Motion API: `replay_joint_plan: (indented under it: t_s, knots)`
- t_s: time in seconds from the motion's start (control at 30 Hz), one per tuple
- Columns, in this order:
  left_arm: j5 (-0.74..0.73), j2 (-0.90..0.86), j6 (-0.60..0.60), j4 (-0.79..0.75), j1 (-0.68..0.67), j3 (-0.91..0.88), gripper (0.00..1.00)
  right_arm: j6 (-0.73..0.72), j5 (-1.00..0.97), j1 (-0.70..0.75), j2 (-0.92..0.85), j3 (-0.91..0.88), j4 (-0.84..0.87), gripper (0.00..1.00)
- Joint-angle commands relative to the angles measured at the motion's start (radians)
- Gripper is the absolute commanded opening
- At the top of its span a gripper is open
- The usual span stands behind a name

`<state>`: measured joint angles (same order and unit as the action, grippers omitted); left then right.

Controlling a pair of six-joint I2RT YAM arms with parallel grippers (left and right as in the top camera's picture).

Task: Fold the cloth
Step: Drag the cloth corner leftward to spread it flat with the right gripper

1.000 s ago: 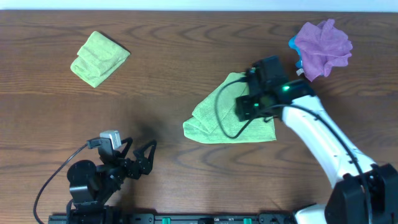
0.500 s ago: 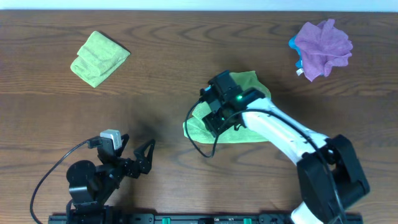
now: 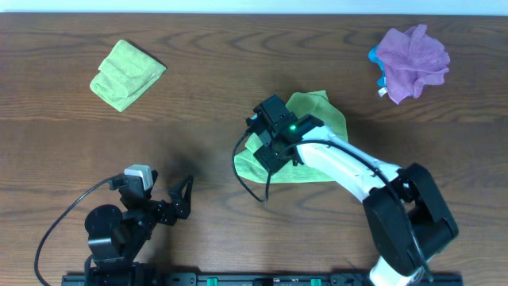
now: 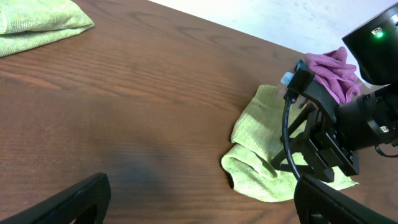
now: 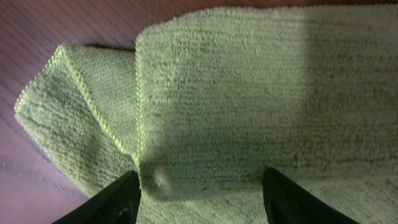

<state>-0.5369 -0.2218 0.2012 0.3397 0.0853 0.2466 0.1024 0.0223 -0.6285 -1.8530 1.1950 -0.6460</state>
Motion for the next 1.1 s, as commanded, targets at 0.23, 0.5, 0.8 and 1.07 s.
replay_joint_plan:
  t_s: [0.23, 0.5, 0.8, 1.07]
  knots:
    - [0.024, -0.001, -0.022, 0.0, 0.006, -0.001, 0.95, 0.019, -0.011, -0.018, -0.054, 0.021, 0.018, 0.63]
    - [0.024, -0.001, -0.022, 0.0, 0.006, -0.001, 0.95, 0.019, -0.06, -0.033, -0.064, 0.042, 0.043, 0.3]
    - [0.024, -0.001, -0.022, 0.0, 0.006, -0.001, 0.95, 0.028, -0.168, -0.052, -0.064, 0.214, 0.037, 0.01]
    - [0.024, -0.001, -0.021, 0.0, 0.006, -0.001, 0.95, 0.024, -0.115, -0.054, -0.114, 0.233, 0.37, 0.01]
